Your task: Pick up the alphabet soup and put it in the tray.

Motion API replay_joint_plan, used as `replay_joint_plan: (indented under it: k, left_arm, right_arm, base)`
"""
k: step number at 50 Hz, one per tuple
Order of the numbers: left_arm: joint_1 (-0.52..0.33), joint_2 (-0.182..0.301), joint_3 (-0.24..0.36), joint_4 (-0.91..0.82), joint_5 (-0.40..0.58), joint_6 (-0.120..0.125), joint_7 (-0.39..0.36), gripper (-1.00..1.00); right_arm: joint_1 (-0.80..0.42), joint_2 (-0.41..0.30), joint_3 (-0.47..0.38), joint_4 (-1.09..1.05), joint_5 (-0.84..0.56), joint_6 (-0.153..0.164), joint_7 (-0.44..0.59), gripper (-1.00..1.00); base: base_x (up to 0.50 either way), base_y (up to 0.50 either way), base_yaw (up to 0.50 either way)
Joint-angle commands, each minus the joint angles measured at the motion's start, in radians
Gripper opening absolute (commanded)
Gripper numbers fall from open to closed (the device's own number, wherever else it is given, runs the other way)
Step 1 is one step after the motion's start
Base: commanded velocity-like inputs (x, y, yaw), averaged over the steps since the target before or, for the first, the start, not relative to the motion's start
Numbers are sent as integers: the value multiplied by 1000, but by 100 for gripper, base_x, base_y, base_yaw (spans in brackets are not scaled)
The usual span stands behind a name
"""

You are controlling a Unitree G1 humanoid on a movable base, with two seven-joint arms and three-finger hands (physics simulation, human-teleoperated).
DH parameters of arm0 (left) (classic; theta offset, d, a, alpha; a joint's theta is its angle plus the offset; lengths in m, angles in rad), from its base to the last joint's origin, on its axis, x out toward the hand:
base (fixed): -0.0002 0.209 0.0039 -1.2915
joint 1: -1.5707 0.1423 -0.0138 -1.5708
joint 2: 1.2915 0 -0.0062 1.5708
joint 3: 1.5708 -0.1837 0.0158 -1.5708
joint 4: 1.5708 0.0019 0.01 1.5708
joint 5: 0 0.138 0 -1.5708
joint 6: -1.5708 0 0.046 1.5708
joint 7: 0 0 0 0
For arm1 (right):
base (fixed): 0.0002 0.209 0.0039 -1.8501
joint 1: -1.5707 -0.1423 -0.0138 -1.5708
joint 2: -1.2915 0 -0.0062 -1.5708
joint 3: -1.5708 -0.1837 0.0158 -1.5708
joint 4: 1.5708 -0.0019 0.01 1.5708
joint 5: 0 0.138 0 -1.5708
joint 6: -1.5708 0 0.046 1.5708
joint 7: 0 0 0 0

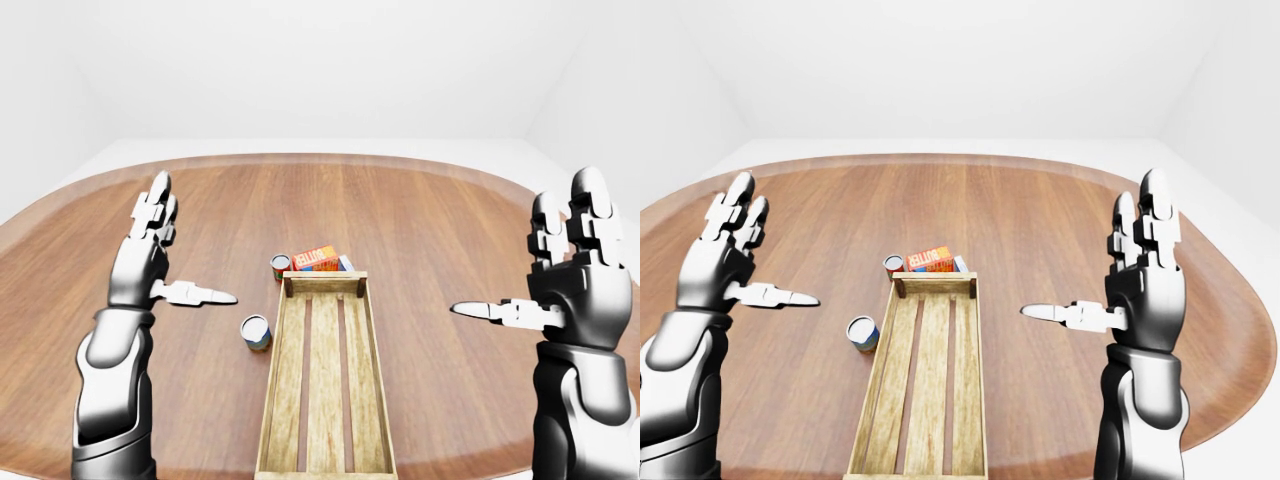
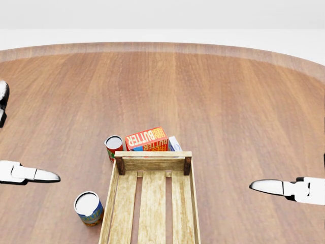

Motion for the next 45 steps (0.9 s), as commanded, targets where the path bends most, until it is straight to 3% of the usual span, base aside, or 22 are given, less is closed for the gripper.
replay_joint_plan:
  k: [1,6,11,12,13,17,20,23,25,29,33,37,41,42,43,44,45]
  left_arm:
    - [-24,106,10,224,360,0,-295,100]
    - [-65,151,-18,365,574,0,-326,100]
    - [-113,158,-64,512,699,0,-323,100]
    - [-120,166,-82,560,736,-35,-309,100]
    - [-122,163,-78,565,744,-42,-310,100]
    - [-152,181,-114,653,851,-142,-317,100]
    - [-173,180,-123,698,871,-175,-350,100]
    - [-237,181,-145,822,912,-175,-273,100]
    - [-281,180,-173,925,916,-175,-271,100]
    - [-380,177,-220,1123,958,-175,-158,100]
    - [-383,168,-239,1122,969,-175,-159,100]
    - [-385,151,-247,1057,993,-175,-225,100]
    - [-414,131,-266,1106,1042,-173,-209,100]
    - [-448,109,-289,1182,1068,-164,-159,100]
    - [-461,105,-295,1214,1070,-170,-144,100]
    - [-467,99,-299,1226,1076,-148,-143,100]
    - [-473,96,-300,1237,1072,-153,-137,100]
  right_arm:
    - [4,4,-11,15,4,0,-6,100]
    - [-14,-10,-13,7,3,0,-21,100]
    - [-8,-5,-14,15,13,0,-21,100]
    - [-7,-5,-13,19,12,0,-21,100]
    - [-7,-6,-13,19,12,0,-21,100]
    - [-12,-8,-12,20,15,0,-24,100]
    - [-11,-5,-5,31,12,0,-27,100]
    - [-12,-6,-2,33,12,0,-29,100]
    - [-15,-5,-5,39,17,0,-33,100]
    - [-19,-8,1,48,12,0,-40,100]
    - [-23,-9,6,60,13,0,-43,100]
    - [-21,-10,8,66,13,0,-45,100]
    - [-21,-10,22,78,1,0,-42,100]
    - [-22,-9,25,88,0,0,-42,100]
    - [-25,-9,27,96,-1,0,-42,100]
    - [-27,-10,30,102,-4,0,-44,100]
    - [-28,-10,31,105,-4,0,-45,100]
  base:
    - [0,0,0]
    - [0,0,0]
    - [0,0,0]
    - [0,0,0]
    - [0,0,0]
    - [0,0,0]
    - [0,0,0]
    - [0,0,0]
    - [0,0,0]
    - [0,0,0]
    - [0,0,0]
    - [0,0,0]
    - [0,0,0]
    - [0,0,0]
    - [0,0,0]
    - [0,0,0]
    - [0,0,0]
